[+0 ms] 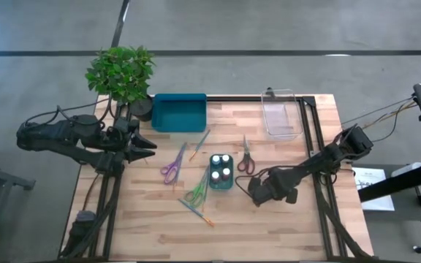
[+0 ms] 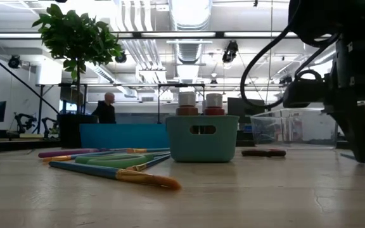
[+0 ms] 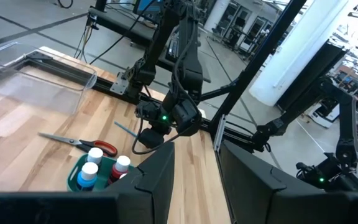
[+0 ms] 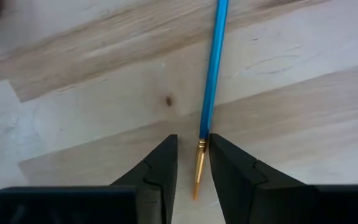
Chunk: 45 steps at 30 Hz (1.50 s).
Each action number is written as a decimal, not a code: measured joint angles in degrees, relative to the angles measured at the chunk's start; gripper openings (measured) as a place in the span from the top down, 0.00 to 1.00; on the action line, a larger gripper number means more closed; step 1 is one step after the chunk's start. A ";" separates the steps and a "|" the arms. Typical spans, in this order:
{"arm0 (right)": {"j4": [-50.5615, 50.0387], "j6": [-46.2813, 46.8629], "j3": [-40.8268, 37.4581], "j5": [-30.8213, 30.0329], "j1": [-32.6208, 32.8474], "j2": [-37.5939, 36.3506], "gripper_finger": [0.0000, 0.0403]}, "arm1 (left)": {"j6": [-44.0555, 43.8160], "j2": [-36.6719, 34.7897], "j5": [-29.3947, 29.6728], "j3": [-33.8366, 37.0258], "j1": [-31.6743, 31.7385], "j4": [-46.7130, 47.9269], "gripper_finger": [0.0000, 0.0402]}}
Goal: Pick & Place Paint Supplies
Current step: Put the right small blue paint brush into the blue bin
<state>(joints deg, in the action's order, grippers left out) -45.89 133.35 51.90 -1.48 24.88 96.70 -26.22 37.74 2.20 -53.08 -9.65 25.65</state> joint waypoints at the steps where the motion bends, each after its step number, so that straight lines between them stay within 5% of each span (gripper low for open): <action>1: 0.90 0.00 -0.55 0.04 0.00 -0.16 0.78 | 0.00 0.00 0.00 0.00 0.00 0.00 0.65; 15: 4.81 0.01 -4.30 1.64 -0.09 -0.62 0.78 | -0.90 0.00 0.00 0.00 0.00 -0.02 0.65; 24: 3.86 -0.25 -4.46 1.50 0.00 -0.60 0.96 | -0.90 0.02 0.00 0.00 0.00 -0.07 0.65; 28: 3.52 -0.66 -4.48 0.62 0.09 -0.79 0.97 | -0.90 0.02 0.00 0.00 0.00 -0.09 0.65; 38: 0.49 -2.72 -2.22 -12.25 1.18 -5.81 0.98 | -0.79 0.02 0.00 0.00 0.00 -0.09 0.65; 45: 0.53 -12.09 3.67 -18.42 1.97 -8.83 0.98 | 0.22 0.02 0.00 0.00 0.02 -0.07 0.65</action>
<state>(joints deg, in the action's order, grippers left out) -45.36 121.26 55.56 -19.90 26.85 87.87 -26.00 37.76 2.20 -53.08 -9.63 25.58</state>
